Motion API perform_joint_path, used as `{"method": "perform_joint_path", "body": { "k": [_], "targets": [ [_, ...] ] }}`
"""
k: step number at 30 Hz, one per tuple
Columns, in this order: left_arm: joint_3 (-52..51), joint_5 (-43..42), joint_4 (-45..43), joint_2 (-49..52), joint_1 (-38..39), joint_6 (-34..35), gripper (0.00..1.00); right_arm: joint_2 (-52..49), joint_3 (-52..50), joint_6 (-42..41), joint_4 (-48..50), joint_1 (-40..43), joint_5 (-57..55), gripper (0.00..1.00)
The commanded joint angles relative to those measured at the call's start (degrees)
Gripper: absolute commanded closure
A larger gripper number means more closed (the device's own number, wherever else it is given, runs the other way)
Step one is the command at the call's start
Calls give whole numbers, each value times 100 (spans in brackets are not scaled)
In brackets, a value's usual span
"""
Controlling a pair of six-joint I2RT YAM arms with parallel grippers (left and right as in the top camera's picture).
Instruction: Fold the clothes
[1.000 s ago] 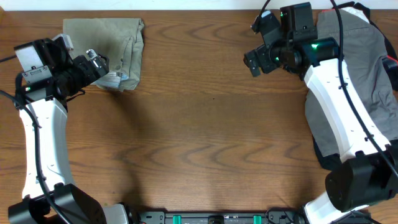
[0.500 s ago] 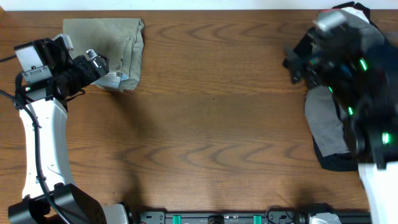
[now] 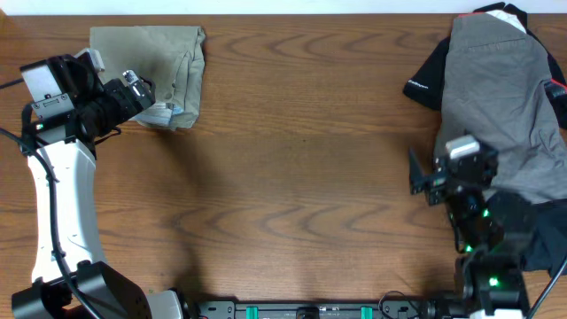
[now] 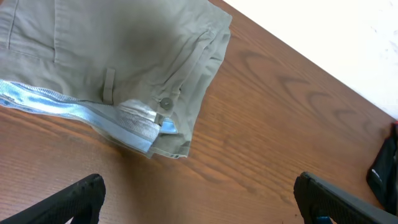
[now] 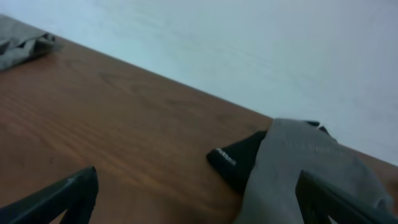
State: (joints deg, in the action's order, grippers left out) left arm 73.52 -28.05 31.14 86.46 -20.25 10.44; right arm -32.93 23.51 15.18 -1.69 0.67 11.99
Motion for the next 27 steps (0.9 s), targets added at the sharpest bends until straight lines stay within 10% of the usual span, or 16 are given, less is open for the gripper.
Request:
{"method": "perform_joint_path", "body": {
  "k": [1, 27],
  "targets": [
    [-17, 46, 11, 4, -17, -76, 2, 468, -505, -81, 144, 55, -20, 1],
    [-17, 46, 11, 4, -17, -76, 2, 2804, -2319, -807, -188, 37, -363, 1]
  ]
}}
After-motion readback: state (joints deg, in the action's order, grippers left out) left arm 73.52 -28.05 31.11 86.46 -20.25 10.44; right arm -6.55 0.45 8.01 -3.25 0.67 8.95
